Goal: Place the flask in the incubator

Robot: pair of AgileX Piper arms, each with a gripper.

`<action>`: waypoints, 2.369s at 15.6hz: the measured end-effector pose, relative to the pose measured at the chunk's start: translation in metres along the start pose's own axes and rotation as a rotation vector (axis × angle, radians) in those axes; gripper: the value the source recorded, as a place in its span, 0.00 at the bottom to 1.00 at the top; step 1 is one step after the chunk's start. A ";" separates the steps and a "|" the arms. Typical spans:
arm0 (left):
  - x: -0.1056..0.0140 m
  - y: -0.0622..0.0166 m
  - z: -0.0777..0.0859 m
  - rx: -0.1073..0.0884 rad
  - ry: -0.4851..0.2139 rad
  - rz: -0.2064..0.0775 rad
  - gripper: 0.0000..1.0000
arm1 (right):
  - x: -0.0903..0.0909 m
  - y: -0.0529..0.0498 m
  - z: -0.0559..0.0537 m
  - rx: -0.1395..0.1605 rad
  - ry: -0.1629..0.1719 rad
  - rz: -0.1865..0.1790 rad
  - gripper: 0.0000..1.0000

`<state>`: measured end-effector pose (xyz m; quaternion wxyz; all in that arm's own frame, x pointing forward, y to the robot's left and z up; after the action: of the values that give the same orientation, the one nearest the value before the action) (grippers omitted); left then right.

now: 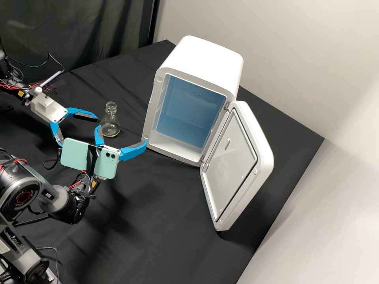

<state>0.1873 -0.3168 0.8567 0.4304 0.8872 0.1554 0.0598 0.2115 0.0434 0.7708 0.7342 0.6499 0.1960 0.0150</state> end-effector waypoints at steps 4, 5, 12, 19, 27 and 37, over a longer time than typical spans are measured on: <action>0.001 0.0009 0.001 0.004 -0.005 0.002 1.00 | 0.000 0.000 0.000 0.000 0.000 0.000 1.00; 0.001 0.0007 0.001 0.004 -0.005 -0.001 1.00 | 0.000 0.000 0.000 0.000 0.000 0.000 1.00; 0.009 0.0057 -0.017 -0.023 0.070 0.027 1.00 | 0.000 -0.001 -0.001 -0.005 0.004 -0.003 1.00; 0.012 -0.0028 -0.032 -0.031 0.127 -0.009 1.00 | 0.000 -0.003 -0.002 -0.004 0.010 -0.012 1.00; 0.016 -0.0057 -0.042 -0.009 0.161 -0.015 1.00 | 0.001 -0.004 -0.002 0.004 0.001 -0.014 1.00; 0.015 -0.0056 -0.044 -0.010 0.176 -0.013 1.00 | 0.001 -0.005 -0.001 0.006 -0.002 -0.013 1.00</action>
<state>0.1900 -0.2756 0.8794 0.4198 0.8754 0.1981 0.1353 0.2108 0.0442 0.7661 0.7324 0.6509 0.1993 0.0091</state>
